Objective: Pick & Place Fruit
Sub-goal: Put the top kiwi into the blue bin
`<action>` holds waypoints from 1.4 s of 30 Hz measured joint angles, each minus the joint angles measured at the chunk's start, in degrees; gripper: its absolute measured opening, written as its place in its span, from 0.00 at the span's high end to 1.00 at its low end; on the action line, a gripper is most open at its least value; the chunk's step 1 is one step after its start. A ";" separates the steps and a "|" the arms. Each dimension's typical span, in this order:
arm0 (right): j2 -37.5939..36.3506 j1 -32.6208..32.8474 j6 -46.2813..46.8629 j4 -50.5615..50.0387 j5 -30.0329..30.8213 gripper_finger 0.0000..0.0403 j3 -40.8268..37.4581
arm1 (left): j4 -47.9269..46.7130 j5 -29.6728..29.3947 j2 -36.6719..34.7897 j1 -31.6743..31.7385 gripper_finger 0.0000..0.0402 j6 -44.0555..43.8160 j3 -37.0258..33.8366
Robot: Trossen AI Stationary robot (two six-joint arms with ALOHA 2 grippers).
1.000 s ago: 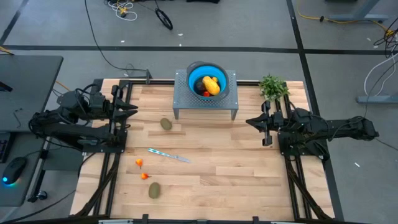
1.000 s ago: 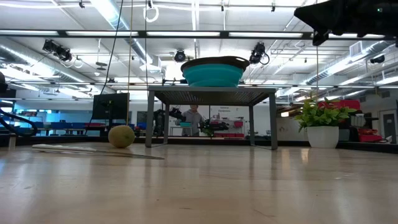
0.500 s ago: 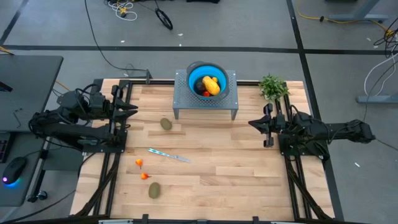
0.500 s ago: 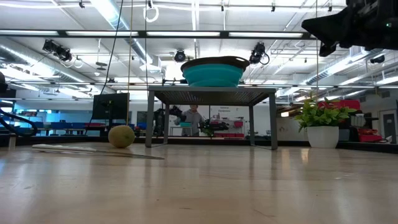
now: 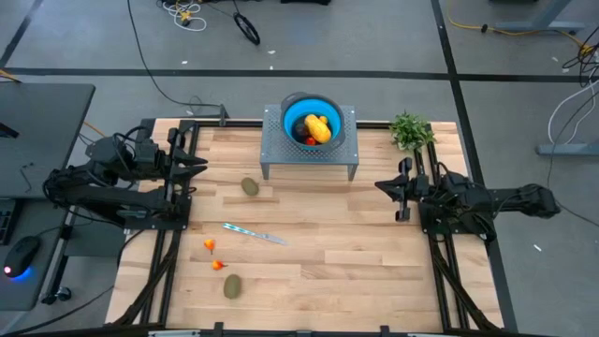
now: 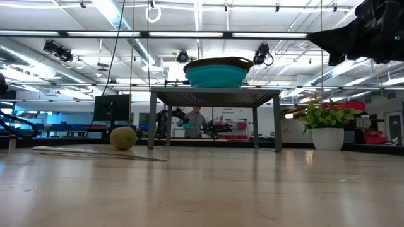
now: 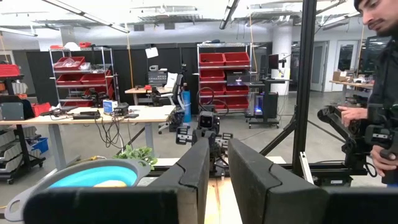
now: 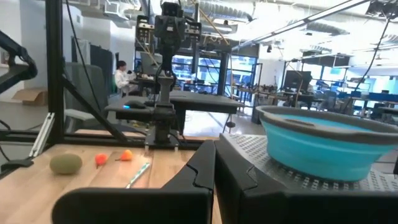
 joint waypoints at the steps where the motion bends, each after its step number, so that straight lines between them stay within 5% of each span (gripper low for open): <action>1: -0.26 0.00 0.00 -0.08 0.00 0.98 -0.40 | -0.01 0.00 0.00 -0.01 0.83 0.00 -0.02; 42: -12.99 -0.02 -1.33 -19.52 -3.06 0.98 -1.11 | -0.01 0.00 0.00 0.00 0.83 0.00 -0.02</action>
